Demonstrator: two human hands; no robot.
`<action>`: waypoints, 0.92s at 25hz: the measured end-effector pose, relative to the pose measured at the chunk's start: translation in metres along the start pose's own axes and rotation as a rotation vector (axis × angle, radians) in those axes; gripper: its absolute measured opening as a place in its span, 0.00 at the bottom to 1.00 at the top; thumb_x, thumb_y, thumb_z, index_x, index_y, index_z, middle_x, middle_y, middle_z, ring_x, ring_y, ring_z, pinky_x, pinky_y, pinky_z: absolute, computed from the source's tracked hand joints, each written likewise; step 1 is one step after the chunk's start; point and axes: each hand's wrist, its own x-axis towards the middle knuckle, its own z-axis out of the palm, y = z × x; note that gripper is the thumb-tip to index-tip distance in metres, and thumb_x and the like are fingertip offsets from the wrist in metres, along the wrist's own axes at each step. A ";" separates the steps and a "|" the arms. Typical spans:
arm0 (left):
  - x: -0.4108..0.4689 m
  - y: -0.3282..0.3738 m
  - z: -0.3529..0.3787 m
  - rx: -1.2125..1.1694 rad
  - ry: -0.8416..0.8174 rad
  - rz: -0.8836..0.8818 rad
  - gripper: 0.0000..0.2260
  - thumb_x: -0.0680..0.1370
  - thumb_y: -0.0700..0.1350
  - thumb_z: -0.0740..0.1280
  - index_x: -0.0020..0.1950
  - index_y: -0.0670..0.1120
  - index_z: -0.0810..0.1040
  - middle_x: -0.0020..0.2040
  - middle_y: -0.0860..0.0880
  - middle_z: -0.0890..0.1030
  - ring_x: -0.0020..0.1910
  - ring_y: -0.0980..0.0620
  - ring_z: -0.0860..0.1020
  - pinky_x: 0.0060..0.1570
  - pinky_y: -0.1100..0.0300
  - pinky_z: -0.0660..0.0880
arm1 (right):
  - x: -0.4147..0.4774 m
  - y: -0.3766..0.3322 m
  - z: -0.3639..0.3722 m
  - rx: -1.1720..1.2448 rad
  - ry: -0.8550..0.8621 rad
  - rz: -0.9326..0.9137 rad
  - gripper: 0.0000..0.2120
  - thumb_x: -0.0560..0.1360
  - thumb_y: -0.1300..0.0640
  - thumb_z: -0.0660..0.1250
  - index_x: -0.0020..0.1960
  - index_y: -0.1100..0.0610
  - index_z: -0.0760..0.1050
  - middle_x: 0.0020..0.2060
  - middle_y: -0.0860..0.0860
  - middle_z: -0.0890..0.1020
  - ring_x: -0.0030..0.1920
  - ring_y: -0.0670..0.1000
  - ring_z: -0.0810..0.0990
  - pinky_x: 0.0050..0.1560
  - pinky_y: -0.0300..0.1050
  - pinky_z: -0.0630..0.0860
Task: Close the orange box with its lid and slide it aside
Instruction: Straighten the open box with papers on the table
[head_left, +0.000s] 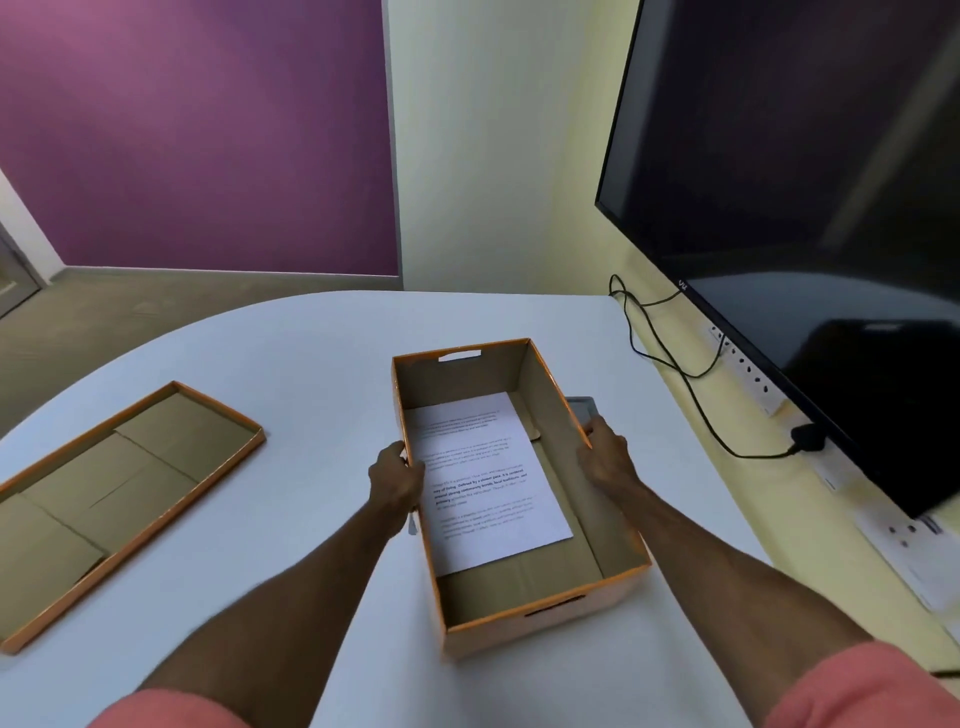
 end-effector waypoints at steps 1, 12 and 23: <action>-0.005 -0.006 -0.010 -0.011 -0.013 0.001 0.21 0.81 0.41 0.62 0.73 0.39 0.67 0.67 0.36 0.75 0.56 0.35 0.80 0.43 0.46 0.81 | -0.016 -0.007 0.004 0.014 0.020 0.029 0.07 0.75 0.69 0.57 0.52 0.67 0.71 0.40 0.59 0.74 0.39 0.57 0.73 0.37 0.46 0.68; -0.065 -0.081 -0.093 0.102 -0.134 0.110 0.21 0.82 0.46 0.60 0.73 0.39 0.68 0.70 0.39 0.74 0.67 0.38 0.74 0.66 0.43 0.74 | -0.167 -0.026 0.063 0.105 0.067 0.206 0.15 0.77 0.69 0.55 0.62 0.64 0.71 0.51 0.64 0.79 0.40 0.56 0.75 0.28 0.37 0.67; -0.092 -0.123 -0.086 0.120 -0.119 0.119 0.13 0.81 0.42 0.57 0.63 0.39 0.73 0.59 0.40 0.79 0.57 0.41 0.78 0.55 0.50 0.76 | -0.209 -0.013 0.072 -0.008 0.035 0.224 0.14 0.80 0.67 0.56 0.65 0.64 0.68 0.56 0.65 0.79 0.42 0.56 0.76 0.29 0.37 0.68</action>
